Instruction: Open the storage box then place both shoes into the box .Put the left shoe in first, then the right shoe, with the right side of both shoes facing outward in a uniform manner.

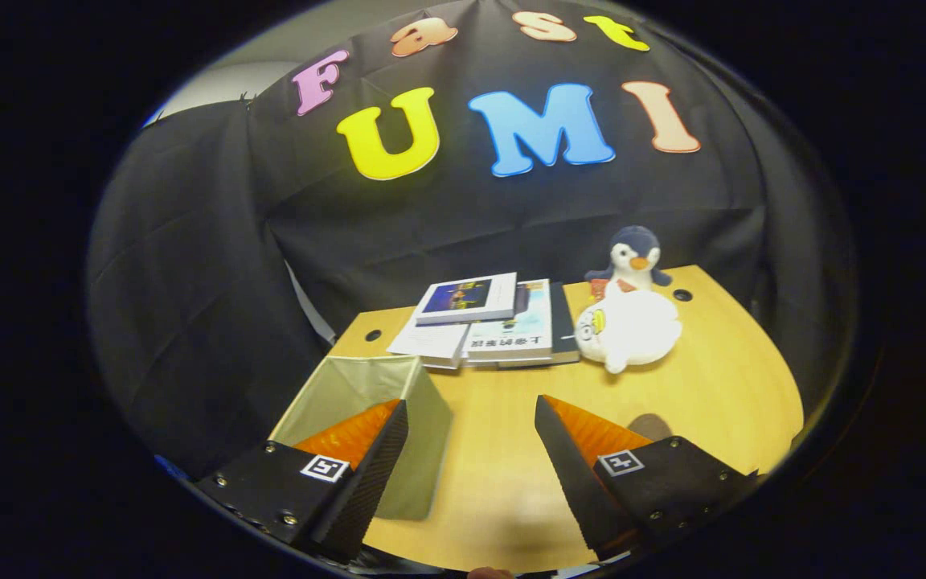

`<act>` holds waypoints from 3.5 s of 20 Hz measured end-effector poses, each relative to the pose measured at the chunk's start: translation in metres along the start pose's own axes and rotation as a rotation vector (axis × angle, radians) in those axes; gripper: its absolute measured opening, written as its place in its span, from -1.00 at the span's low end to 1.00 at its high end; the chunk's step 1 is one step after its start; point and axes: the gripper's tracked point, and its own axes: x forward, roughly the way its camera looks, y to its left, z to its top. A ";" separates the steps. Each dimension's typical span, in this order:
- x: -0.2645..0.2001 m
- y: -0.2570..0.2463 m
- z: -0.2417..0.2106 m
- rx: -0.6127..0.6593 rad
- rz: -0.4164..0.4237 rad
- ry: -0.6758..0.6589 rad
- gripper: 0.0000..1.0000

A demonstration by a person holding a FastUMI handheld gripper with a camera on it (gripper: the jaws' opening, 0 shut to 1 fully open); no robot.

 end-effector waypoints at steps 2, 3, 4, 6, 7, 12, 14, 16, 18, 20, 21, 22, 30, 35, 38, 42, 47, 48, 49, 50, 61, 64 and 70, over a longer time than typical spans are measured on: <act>-0.014 -0.036 -0.002 0.007 -0.050 -0.001 0.94; -0.020 -0.053 -0.005 0.010 -0.074 0.001 0.94; -0.025 -0.071 -0.010 0.009 -0.098 0.007 0.94; -0.032 -0.105 -0.022 0.004 -0.145 0.026 0.94; -0.031 -0.120 -0.031 -0.001 -0.167 0.041 0.94; -0.028 -0.176 -0.081 -0.020 -0.228 0.142 0.94; -0.023 -0.188 -0.102 -0.026 -0.231 0.191 0.94; -0.014 -0.196 -0.123 -0.027 -0.234 0.240 0.95; -0.006 -0.200 -0.142 -0.024 -0.232 0.289 0.95; 0.003 -0.205 -0.160 -0.033 -0.232 0.336 0.95; 0.007 -0.208 -0.169 -0.037 -0.234 0.362 0.94; 0.012 -0.209 -0.177 -0.036 -0.236 0.385 0.95; 0.031 -0.210 -0.194 0.052 -0.245 0.455 0.06; 0.029 -0.218 -0.185 0.223 -0.326 0.424 -0.99; 0.029 -0.203 -0.173 0.313 -0.299 0.415 -0.99; 0.028 -0.165 -0.132 0.371 -0.232 0.352 -0.99; 0.026 -0.086 -0.079 0.373 -0.106 0.292 -0.99; 0.026 -0.068 -0.069 0.371 -0.082 0.283 -0.99; 0.027 -0.049 -0.059 0.371 -0.053 0.273 -0.99; 0.027 -0.033 -0.051 0.373 -0.029 0.267 -0.99; 0.056 0.125 -0.035 0.378 0.126 0.275 -0.99; 0.068 0.146 -0.052 0.387 0.127 0.303 -0.99; 0.080 0.161 -0.081 0.425 0.126 0.331 -0.78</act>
